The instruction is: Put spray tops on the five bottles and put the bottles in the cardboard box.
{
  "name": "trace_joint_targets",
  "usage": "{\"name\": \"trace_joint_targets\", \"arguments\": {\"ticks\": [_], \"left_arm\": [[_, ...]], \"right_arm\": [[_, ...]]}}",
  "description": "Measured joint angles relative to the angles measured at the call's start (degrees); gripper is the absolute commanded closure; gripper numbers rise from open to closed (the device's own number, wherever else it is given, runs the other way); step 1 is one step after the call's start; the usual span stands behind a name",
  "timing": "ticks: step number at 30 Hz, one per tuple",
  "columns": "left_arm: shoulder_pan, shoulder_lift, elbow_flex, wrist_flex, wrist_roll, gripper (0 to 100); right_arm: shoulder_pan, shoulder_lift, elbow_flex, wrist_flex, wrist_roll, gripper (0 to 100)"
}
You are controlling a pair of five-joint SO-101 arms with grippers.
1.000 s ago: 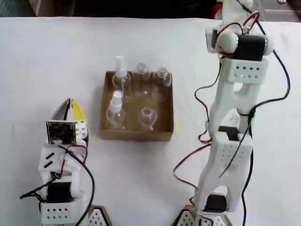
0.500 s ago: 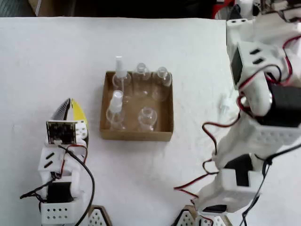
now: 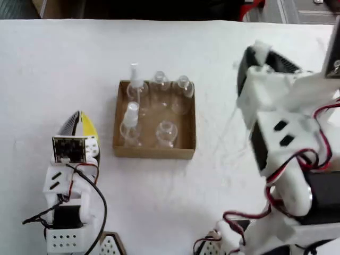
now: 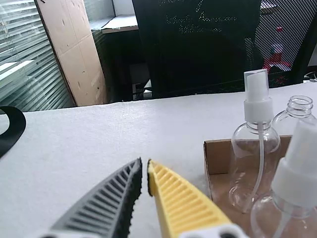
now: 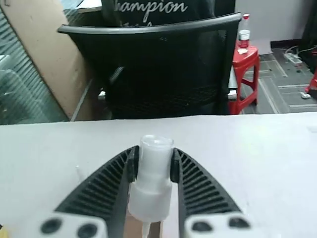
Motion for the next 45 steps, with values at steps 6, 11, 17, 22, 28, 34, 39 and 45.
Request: {"name": "trace_joint_targets", "arguments": {"ticks": [6,11,17,22,28,34,39,45], "left_arm": [[0.0,0.0,0.0,0.0,0.0,98],[0.0,0.0,0.0,0.0,0.0,98],[0.0,0.0,0.0,0.0,-0.1,98],[0.0,0.0,0.0,0.0,-0.1,98],[0.0,0.0,0.0,0.0,-0.1,98],[0.0,0.0,0.0,0.0,-0.1,98],[0.0,0.0,0.0,0.0,-0.1,98],[0.0,0.0,0.0,0.0,-0.1,98]], "right_arm": [[-1.8,-3.8,17.5,-14.3,0.0,98.3],[-3.7,-10.3,34.3,-29.9,-0.3,98.3],[-12.0,-18.9,58.8,-57.7,0.3,98.3],[-15.0,-15.8,73.2,-84.3,8.2,98.3],[-19.1,-5.2,76.1,-104.2,14.6,98.3],[-20.7,4.2,73.1,-109.2,18.4,98.3],[-20.7,7.5,71.8,-110.5,19.6,98.3],[-20.7,10.7,71.6,-115.9,22.8,98.3]]}}
